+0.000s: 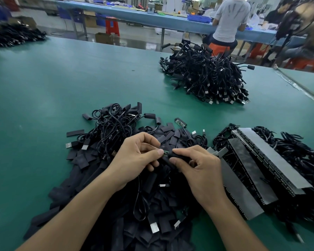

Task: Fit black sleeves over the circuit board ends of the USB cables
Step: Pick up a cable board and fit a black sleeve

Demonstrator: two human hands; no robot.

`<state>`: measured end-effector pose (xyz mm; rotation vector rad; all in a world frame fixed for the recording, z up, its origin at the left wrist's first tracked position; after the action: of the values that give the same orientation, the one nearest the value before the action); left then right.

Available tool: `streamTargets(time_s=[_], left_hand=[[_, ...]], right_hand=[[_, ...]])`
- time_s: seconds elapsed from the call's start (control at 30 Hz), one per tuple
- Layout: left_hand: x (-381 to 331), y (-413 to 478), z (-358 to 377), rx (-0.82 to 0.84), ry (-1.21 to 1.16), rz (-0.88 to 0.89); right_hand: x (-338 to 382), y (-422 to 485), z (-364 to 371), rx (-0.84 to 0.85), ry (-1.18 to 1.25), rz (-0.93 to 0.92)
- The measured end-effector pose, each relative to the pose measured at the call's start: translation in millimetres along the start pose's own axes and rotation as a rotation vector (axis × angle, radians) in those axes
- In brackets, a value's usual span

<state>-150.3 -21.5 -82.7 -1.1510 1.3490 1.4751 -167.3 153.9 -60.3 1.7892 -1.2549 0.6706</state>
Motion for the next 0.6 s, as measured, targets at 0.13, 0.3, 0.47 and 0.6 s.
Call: streamTargets(time_s=[0.13,0.3,0.47,0.6], left_hand=[[0.6,0.0,1.8,0.04,0.002,-0.007],[0.0,-0.8,4.0,0.067,-0.02,-0.017],[-1.0,-1.6,5.8,0.089,-0.015,-0.015],[-1.6,-2.6,6.2,0.092,0.02,0.003]], right_hand=[[2.1,-1.1,2.3,0.018,-0.028,-0.028],[4.1,-2.1,2.6,0.019,-0.042,-0.041],[2.9,-2.2,0.1,0.004,0.002,-0.026],[1.8,-0.8,0.2,0.013,0.015,-0.018]])
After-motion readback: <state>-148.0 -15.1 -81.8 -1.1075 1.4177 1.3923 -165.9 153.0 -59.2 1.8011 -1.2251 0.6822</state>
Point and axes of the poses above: each hand's wrist, its own y-axis towards the middle knuckle, its own z-axis out of the palm, x = y × z, the point moved 6 cm from there along y, towards the middle knuckle, and after that the axes turned 14 degrees about z, right-handed, at the moved point
